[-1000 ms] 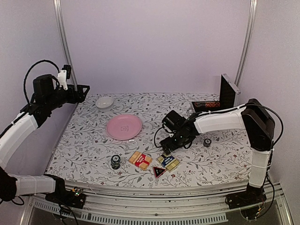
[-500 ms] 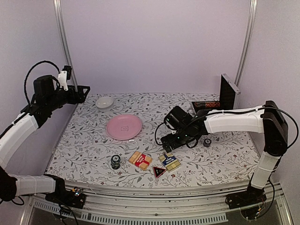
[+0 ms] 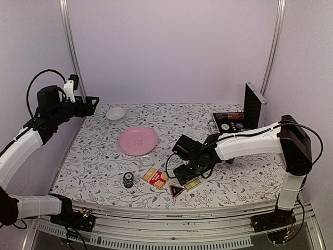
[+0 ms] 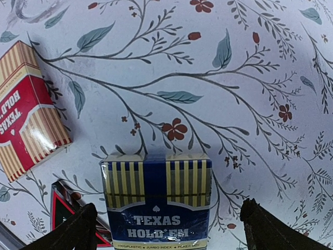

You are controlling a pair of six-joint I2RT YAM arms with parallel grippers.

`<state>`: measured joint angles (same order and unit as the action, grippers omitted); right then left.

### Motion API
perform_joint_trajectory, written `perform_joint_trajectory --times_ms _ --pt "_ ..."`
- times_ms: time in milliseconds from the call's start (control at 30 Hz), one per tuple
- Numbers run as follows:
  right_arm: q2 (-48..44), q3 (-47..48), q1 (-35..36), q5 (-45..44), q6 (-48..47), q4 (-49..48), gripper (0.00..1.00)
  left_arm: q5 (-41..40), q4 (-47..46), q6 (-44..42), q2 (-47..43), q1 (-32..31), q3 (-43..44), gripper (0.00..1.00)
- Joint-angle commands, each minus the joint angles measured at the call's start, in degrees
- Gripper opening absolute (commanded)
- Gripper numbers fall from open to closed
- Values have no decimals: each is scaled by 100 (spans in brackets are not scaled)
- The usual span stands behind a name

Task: Pack up texas hold em set

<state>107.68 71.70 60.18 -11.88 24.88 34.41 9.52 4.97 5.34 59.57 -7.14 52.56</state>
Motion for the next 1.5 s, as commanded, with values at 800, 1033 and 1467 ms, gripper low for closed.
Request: perform_joint_trajectory --times_ms 800,1033,1467 --pt "622 347 160 -176 32 210 71 -462 -137 -58 -194 -73 -44 97" --pt "372 374 152 -526 202 278 66 -461 -137 -60 -188 -77 -47 97" --pt "-399 925 -1744 -1167 -132 -177 62 -473 -134 -73 -226 -79 -44 97"
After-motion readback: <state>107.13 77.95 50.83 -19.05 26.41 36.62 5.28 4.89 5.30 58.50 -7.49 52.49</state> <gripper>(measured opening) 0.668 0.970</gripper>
